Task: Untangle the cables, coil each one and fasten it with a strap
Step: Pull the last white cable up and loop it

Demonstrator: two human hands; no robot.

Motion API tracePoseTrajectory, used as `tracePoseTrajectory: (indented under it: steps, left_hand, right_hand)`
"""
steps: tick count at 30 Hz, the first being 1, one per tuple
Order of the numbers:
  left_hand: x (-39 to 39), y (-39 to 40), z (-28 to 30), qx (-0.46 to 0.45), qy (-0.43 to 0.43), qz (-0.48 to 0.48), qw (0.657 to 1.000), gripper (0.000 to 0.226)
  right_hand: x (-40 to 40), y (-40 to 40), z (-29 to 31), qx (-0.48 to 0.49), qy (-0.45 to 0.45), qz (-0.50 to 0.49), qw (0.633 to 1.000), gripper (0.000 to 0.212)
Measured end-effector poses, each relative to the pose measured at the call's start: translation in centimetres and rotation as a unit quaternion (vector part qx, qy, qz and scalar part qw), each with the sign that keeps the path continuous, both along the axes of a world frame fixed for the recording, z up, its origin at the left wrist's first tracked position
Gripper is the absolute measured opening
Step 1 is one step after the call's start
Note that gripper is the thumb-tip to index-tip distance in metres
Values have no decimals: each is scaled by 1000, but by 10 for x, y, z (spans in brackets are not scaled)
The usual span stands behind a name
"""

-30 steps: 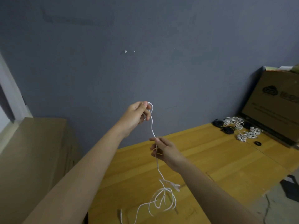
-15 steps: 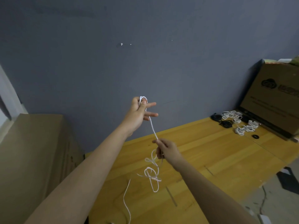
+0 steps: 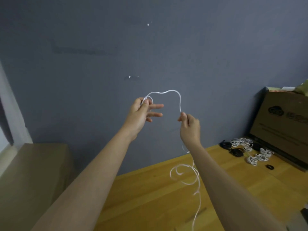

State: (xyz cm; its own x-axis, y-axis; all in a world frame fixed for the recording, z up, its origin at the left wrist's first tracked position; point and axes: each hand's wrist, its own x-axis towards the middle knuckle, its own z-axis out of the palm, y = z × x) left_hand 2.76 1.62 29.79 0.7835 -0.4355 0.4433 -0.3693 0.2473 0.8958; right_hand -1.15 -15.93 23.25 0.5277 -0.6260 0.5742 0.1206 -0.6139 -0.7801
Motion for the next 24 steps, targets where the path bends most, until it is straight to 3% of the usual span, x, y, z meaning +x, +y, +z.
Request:
tracePoseTrajectory:
  steps: [3, 7, 11, 16, 19, 21, 24]
  left_hand:
    - [-3, 5, -3, -16, 36, -22, 999, 24]
    - [-8, 9, -13, -24, 84, -68, 994, 25]
    - [-5, 13, -32, -27, 116, -78, 990, 21]
    - [2, 10, -69, -16, 114, -30, 993, 19]
    - [10, 13, -96, 33, 111, -10, 993, 17]
    - [11, 14, -117, 92, 96, -6, 991, 14]
    - [10, 17, -147, 197, 27, -11, 980, 16]
  right_hand:
    - [-4, 11, 1, 27, 22, 65, 997, 40]
    - [-1, 19, -35, -17, 264, 154, 952, 45]
    - [-6, 35, -77, -45, 340, 207, 916, 44]
    - [-43, 72, -114, -65, 322, 273, 904, 41]
    - [-65, 81, -124, -230, 297, 279, 884, 39]
    - [-74, 82, -126, -374, 221, 267, 861, 31]
    - [-77, 75, -120, -423, 143, 271, 853, 22]
